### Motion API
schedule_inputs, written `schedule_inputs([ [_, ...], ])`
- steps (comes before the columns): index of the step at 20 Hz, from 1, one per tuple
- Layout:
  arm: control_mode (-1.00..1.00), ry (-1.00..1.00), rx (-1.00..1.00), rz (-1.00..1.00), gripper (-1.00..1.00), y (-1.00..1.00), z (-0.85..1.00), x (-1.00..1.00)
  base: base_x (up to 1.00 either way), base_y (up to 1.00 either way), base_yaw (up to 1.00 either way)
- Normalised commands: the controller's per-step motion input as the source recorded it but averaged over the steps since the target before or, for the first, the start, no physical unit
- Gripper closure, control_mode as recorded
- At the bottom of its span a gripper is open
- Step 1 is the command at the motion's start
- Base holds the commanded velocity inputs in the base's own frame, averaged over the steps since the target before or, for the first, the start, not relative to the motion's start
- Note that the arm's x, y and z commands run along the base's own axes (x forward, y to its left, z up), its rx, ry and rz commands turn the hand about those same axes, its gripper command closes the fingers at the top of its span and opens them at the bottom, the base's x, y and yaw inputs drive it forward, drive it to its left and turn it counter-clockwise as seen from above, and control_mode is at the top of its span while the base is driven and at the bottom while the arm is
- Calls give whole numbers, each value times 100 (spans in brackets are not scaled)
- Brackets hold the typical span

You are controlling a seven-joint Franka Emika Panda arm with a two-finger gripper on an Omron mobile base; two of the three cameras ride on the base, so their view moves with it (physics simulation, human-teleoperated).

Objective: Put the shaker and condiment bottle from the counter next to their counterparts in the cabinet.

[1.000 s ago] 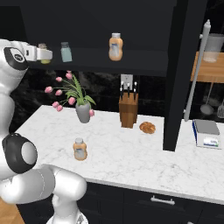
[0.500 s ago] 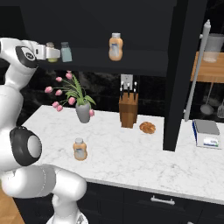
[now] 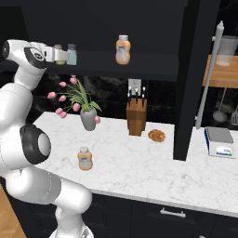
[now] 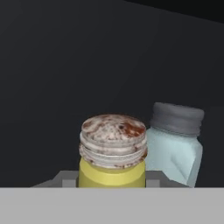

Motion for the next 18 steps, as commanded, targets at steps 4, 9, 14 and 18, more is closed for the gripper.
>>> schedule_inputs([
  [4,-100,0,0,0,-100,0,-1,8,0,0,0],
  [9,-100,0,0,0,-100,0,0,0,0,0,0],
  [14,-100,0,-1,0,-100,0,0,-29,0,0,0],
  [18,-100,0,-3,0,-100,5,0,-47,0,0,0],
])
